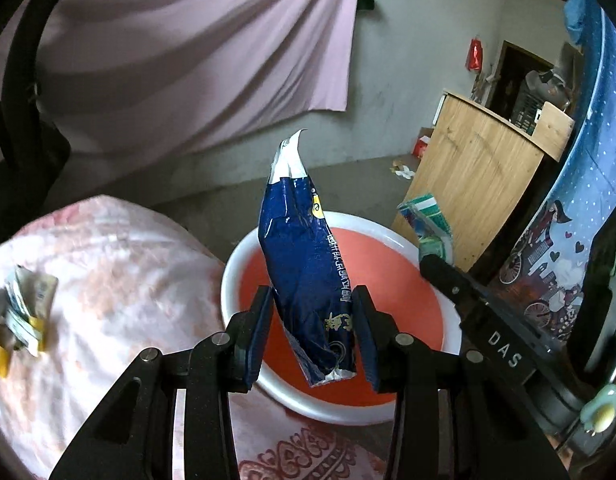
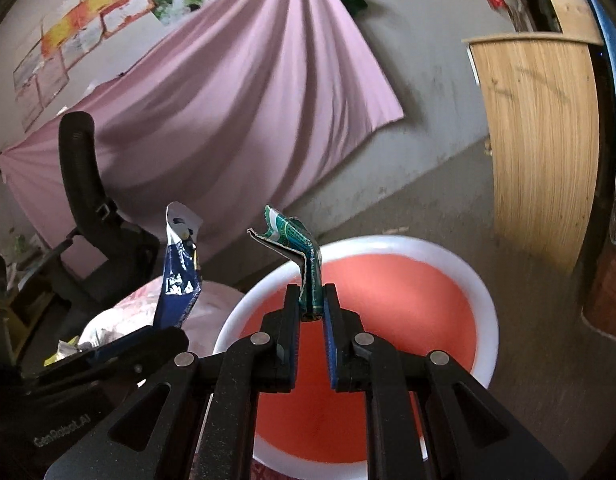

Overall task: Collect trash
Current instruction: 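Carry both wrappers over the orange basin and open both tools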

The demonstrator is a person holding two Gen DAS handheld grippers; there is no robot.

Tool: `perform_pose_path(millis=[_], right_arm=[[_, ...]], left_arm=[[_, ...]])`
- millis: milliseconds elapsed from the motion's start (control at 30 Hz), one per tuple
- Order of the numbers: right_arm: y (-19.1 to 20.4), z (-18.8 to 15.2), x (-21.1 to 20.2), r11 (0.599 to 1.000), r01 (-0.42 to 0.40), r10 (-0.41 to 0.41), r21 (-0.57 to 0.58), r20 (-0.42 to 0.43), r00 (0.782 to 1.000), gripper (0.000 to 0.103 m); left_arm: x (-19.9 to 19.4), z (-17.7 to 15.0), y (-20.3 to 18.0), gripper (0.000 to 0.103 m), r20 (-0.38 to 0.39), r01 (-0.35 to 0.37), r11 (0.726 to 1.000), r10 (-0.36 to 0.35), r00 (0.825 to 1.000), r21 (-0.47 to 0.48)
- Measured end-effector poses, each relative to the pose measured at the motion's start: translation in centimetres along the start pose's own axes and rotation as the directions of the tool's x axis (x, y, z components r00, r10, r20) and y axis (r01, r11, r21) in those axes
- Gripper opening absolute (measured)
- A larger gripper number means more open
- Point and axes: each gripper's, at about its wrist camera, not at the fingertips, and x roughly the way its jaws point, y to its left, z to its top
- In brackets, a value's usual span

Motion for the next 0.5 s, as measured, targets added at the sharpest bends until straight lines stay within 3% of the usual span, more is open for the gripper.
perform_pose_path(millis=[167, 200, 333, 433, 500], right_arm=[[-0.1, -0.1, 0.5, 1.0, 0.01, -0.009, 0.019, -0.038, 0.999, 0.013], [-0.2, 0.0, 0.6, 1.0, 0.014, -0.013, 0.021, -0.042, 0.999, 0.015], [-0.1, 0.0, 0.6, 1.0, 0.018, -0.017, 0.023, -0.047, 0.999, 0.027], [0.2, 0.1, 0.6, 1.0, 0.018, -0.018, 0.011, -0.043, 0.999, 0.028], [0.7, 0.4, -0.2, 1.0, 0.023, -0.023, -0.009, 0.007, 1.0, 0.028]], left_arm=[[0.0, 0.5, 0.1, 0.041, -0.023, -0.024, 1.0, 0.024, 0.999, 0.007], [0.0, 0.5, 0.2, 0.046, -0.026, -0.027, 1.0, 0.027, 0.999, -0.002], [-0.4, 0.3, 1.6, 0.047, -0.02, -0.024, 0.998, 0.023, 1.0, -0.058], [-1.7, -0.2, 2.9, 0.047, 0.007, -0.049, 0.994, 0.05, 0.999, -0.099], [-3.2, -0.7, 3.9, 0.047, 0.052, -0.086, 0.989, 0.092, 0.994, -0.118]])
